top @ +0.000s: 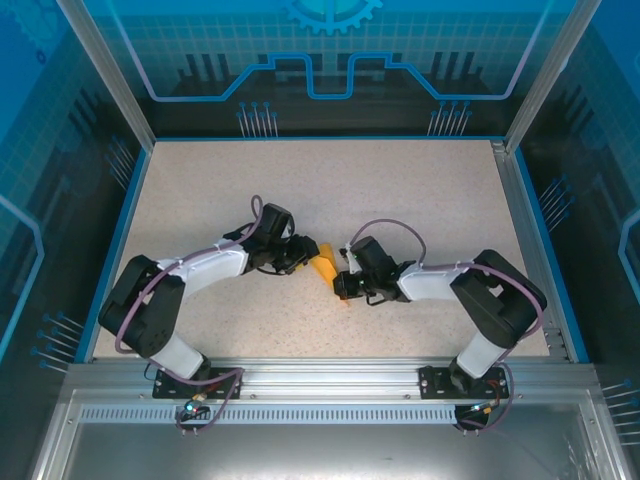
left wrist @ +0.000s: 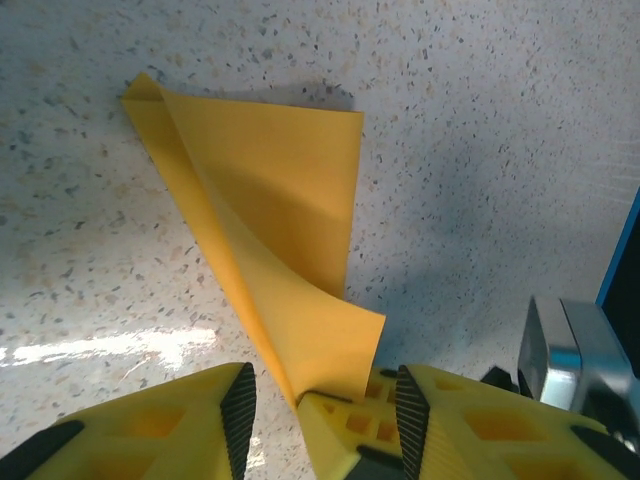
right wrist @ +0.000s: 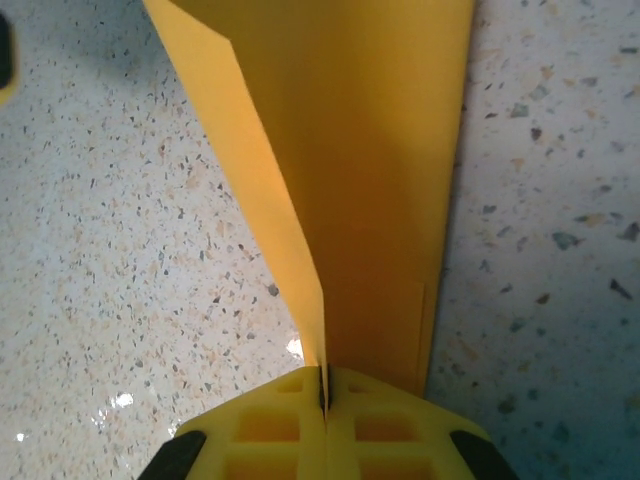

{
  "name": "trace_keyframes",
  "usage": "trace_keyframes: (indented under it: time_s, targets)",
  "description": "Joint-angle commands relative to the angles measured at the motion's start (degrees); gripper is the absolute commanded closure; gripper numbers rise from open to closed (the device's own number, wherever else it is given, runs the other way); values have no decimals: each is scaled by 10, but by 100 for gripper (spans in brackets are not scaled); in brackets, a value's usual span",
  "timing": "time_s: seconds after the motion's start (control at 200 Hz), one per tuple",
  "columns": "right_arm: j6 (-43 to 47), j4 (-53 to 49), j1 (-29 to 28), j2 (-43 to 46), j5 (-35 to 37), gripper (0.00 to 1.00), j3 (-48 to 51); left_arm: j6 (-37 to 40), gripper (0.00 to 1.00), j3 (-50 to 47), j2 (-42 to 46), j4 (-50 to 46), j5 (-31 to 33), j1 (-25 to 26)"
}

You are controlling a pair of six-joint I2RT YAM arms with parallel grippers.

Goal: Fold a paper plane with a square sheet of paper (pick it up from the middle)
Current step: Fold the wing for the fifth time at the center of the table.

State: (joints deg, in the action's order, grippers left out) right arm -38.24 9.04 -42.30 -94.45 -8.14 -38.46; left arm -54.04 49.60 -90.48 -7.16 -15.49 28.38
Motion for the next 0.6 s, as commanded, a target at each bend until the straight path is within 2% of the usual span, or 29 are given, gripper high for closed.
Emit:
trace_keyframes:
  time_s: [0.0, 0.115, 0.595]
  targets:
    - [-49, -16, -36, 6, 108, 100, 3, -5, 56, 3, -20, 16, -19, 7]
    - [-71, -26, -64, -3, 148, 100, -10, -5, 56, 8, -30, 16, -17, 7]
    - [-92, -7, -58, -53, 78, 97, -38, -10, 56, 0, -36, 26, -11, 7]
